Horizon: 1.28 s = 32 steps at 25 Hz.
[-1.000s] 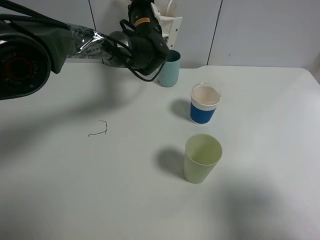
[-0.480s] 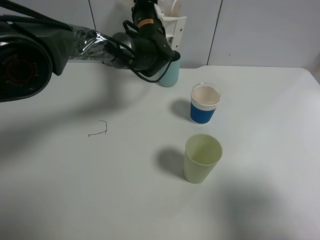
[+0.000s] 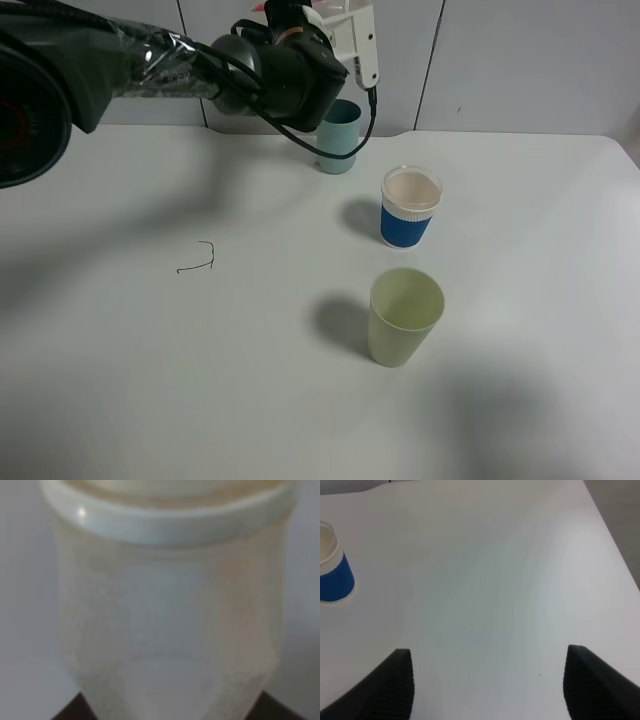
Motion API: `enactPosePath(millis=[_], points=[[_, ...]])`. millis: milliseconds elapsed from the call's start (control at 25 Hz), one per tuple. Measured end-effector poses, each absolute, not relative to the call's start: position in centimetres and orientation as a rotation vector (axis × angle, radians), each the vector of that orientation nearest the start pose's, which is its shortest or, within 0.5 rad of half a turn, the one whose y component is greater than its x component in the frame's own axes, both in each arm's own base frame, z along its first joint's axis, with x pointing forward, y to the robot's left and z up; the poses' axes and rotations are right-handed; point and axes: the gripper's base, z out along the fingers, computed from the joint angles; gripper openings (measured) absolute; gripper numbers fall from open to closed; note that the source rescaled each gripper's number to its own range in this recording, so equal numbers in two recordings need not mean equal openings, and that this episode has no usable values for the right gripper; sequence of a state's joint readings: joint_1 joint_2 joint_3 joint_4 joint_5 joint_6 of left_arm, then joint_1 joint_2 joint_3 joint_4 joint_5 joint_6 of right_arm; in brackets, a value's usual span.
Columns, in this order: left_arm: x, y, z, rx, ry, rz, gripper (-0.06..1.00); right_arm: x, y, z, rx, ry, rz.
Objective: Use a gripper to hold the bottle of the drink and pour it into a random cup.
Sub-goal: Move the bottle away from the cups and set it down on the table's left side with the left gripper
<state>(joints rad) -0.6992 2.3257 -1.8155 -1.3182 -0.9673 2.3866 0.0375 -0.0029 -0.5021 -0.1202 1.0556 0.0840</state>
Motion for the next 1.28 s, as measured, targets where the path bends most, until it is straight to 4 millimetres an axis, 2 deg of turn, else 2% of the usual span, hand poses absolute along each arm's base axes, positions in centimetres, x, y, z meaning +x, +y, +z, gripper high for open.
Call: enactPosePath(millis=[440,720,960,1280], points=[[42.4,-26.7,27.9,0.650,1.734,0.661,0.00,-0.5,-1.0,27.9,0.053,2.028,-0.067],[41.6,-25.0,30.7,0.571,1.761,0.570,0.00,-0.5,-1.0,27.9,0.053,2.028,-0.067],[39.8,-22.0,32.5,0.621,1.751,0.482,0.00,-0.5,-1.0,27.9,0.053,2.028,-0.067],[36.2,-16.7,31.9,0.608,1.808,0.259,0.00,-0.5,-1.0,27.9,0.053,2.028,-0.067]])
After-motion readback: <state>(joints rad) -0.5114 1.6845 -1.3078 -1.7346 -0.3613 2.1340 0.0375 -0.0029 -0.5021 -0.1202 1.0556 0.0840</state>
